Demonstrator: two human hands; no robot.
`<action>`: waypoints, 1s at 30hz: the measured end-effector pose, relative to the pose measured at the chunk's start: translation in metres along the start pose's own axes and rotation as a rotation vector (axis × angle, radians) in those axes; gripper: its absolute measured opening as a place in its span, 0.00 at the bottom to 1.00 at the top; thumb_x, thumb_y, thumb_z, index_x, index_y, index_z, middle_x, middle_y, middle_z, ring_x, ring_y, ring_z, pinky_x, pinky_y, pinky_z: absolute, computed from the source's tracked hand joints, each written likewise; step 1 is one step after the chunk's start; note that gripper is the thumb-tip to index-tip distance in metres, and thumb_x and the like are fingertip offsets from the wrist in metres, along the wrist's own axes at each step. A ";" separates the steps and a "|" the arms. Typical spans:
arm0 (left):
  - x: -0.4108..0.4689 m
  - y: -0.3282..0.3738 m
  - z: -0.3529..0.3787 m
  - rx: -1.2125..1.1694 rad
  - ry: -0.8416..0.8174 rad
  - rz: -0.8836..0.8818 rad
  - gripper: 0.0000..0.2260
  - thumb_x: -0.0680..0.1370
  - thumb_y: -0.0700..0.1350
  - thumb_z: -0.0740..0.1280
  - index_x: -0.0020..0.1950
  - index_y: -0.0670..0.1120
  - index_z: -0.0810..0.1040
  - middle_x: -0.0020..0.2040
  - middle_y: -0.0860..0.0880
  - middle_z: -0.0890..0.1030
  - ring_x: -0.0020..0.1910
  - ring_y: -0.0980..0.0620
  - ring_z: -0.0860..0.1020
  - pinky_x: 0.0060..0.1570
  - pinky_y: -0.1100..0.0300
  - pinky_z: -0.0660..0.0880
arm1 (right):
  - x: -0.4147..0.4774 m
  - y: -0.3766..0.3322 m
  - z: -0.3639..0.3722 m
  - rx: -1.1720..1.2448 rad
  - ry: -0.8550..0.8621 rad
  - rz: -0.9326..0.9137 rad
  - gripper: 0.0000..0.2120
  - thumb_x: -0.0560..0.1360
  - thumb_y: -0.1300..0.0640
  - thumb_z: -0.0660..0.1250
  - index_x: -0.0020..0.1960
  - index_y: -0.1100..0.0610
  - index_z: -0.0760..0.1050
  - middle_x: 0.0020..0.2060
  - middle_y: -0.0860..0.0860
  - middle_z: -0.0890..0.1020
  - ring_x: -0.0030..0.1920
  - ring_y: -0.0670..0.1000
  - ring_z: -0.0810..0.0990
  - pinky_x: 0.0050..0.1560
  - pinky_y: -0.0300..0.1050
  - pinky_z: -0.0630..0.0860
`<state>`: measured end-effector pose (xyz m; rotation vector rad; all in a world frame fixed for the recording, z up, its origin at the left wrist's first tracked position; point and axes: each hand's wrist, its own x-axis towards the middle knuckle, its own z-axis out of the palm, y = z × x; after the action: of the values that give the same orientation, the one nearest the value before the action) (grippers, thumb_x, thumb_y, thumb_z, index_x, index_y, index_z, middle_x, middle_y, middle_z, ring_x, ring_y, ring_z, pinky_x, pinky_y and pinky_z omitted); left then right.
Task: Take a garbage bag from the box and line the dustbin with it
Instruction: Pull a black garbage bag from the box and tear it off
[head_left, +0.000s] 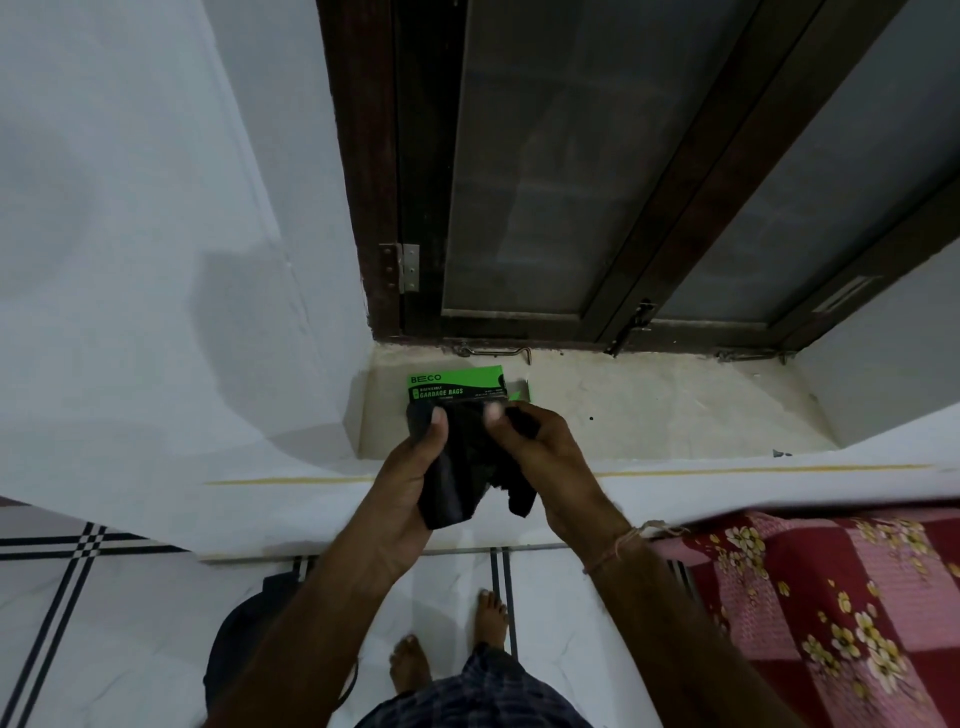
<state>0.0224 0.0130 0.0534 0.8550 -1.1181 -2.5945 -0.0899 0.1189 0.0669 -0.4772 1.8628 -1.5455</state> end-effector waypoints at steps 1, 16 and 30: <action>0.000 0.000 -0.001 0.007 -0.003 0.001 0.21 0.85 0.54 0.58 0.72 0.45 0.76 0.66 0.40 0.82 0.64 0.43 0.82 0.59 0.50 0.81 | -0.001 0.000 -0.001 -0.030 -0.008 -0.010 0.09 0.81 0.51 0.70 0.51 0.56 0.84 0.35 0.52 0.85 0.32 0.54 0.82 0.32 0.48 0.80; 0.000 -0.002 0.000 -0.027 -0.027 -0.032 0.22 0.85 0.56 0.58 0.73 0.46 0.76 0.66 0.39 0.82 0.63 0.41 0.82 0.55 0.48 0.82 | 0.008 0.011 -0.006 0.113 0.063 0.060 0.14 0.86 0.57 0.61 0.63 0.62 0.81 0.57 0.60 0.87 0.59 0.58 0.85 0.61 0.52 0.82; 0.007 -0.009 0.018 -0.005 0.052 -0.018 0.20 0.85 0.55 0.60 0.70 0.44 0.79 0.65 0.38 0.82 0.65 0.39 0.81 0.66 0.41 0.76 | 0.017 0.014 -0.030 0.172 -0.028 0.025 0.07 0.80 0.65 0.70 0.55 0.61 0.85 0.42 0.51 0.88 0.43 0.49 0.87 0.42 0.40 0.82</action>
<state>0.0071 0.0275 0.0539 0.9295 -1.0946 -2.5725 -0.1209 0.1323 0.0516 -0.3938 1.6913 -1.6565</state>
